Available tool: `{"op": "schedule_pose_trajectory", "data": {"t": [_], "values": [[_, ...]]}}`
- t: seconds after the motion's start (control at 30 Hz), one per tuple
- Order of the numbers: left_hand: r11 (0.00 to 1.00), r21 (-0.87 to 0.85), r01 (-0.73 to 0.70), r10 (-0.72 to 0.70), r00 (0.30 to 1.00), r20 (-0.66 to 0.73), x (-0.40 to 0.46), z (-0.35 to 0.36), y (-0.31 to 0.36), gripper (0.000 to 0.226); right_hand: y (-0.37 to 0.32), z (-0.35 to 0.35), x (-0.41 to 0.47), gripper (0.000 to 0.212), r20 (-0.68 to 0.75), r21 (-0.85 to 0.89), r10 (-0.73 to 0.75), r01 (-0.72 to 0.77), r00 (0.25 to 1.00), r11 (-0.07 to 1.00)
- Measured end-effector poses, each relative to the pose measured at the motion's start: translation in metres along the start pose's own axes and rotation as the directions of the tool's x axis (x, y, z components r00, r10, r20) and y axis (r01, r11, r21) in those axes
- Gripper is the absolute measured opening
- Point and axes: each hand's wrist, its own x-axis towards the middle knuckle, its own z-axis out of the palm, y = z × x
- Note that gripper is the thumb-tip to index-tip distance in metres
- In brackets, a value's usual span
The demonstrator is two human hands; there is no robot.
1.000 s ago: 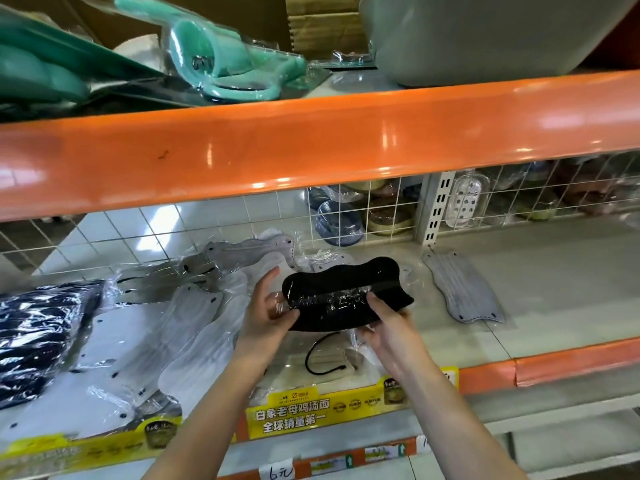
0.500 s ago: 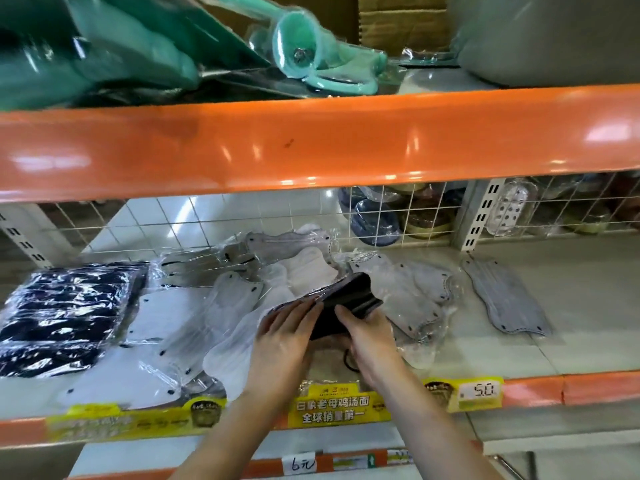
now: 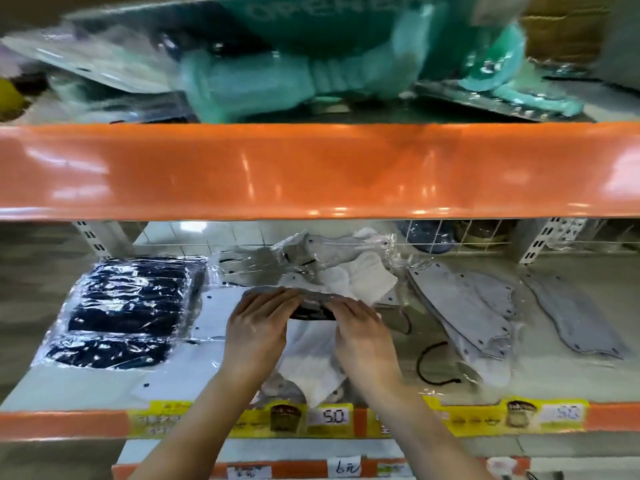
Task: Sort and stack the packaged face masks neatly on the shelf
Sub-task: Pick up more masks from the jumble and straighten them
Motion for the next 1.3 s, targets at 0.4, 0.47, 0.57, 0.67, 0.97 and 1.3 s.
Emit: {"op": "schedule_pose_trajectory", "data": {"t": [0.4, 0.47, 0.57, 0.67, 0.97, 1.3], "values": [[0.986, 0.15, 0.068, -0.07, 0.998, 0.006, -0.045, -0.042, -0.117, 0.035, -0.101, 0.072, 0.03, 0.063, 0.285, 0.03, 0.013, -0.023, 0.958, 0.999], [0.981, 0.17, 0.098, -0.107, 0.993, 0.043, -0.055, -0.051, -0.137, 0.037, -0.119, 0.08, 0.035, 0.06, 0.312, 0.064, -0.019, -0.001, 0.95, 0.998], [0.97, 0.183, 0.158, -0.183, 0.975, 0.123, -0.072, -0.066, -0.163, 0.042, -0.145, 0.098, 0.043, 0.055, 0.263, 0.112, -0.099, 0.072, 0.96, 0.991], [0.956, 0.196, 0.219, -0.251, 0.956, 0.154, -0.087, -0.079, -0.183, 0.039, -0.168, 0.118, 0.045, 0.06, 0.243, 0.122, -0.142, 0.115, 0.96, 0.986], [0.914, 0.235, 0.33, -0.371, 0.915, 0.157, -0.113, -0.099, -0.215, 0.041, -0.213, 0.147, 0.041, 0.047, 0.247, 0.178, -0.2, 0.159, 0.948, 0.971], [0.805, 0.298, 0.513, -0.59, 0.748, 0.304, -0.132, -0.097, -0.22, 0.055, -0.223, 0.164, 0.041, 0.045, 0.446, 0.15, -0.253, 0.207, 0.858, 0.967]]}}
